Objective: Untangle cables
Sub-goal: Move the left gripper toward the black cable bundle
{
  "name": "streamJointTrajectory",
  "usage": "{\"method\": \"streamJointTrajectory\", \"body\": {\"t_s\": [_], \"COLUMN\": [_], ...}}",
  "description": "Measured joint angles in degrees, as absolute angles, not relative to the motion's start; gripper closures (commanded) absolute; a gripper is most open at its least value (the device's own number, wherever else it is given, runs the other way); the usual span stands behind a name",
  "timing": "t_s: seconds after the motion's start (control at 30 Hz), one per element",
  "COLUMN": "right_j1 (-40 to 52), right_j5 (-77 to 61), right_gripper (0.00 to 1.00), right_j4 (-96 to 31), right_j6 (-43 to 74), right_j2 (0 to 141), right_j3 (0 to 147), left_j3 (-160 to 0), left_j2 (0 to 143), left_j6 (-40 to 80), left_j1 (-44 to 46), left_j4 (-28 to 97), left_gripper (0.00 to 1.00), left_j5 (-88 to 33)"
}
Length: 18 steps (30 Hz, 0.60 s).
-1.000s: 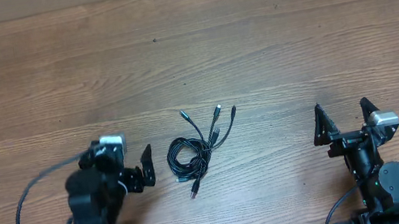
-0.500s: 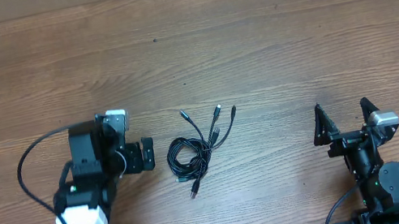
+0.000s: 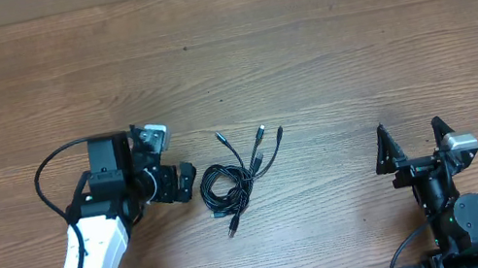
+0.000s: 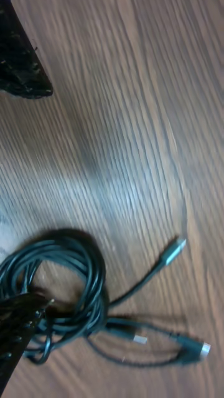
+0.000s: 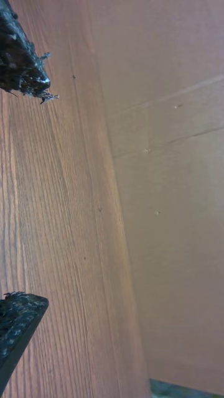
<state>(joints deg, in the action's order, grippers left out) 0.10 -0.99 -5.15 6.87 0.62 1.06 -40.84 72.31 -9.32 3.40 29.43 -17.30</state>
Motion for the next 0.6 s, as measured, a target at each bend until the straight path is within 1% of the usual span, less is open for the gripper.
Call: {"method": "streamJointTrajectory", "body": {"t_s": [0.23,0.6], "right_j1": [0.1,0.1], "right_j5": [-0.97,-0.86], "right_gripper": [0.0,0.0], "right_j4": [-5.17,-5.15], "right_j6": [6.87,6.9], "right_j2": [0.62,0.62], "right_j3": [1.06,1.06], "left_j3": [-40.91,-40.93], "left_j2": [73.17,73.17], "left_j6": [-12.27,-12.49], "left_j1": [4.54,4.54], "left_j4": [29.41,29.17], "left_gripper": [0.0,0.0], "left_j5": [-21.06,-21.76]}}
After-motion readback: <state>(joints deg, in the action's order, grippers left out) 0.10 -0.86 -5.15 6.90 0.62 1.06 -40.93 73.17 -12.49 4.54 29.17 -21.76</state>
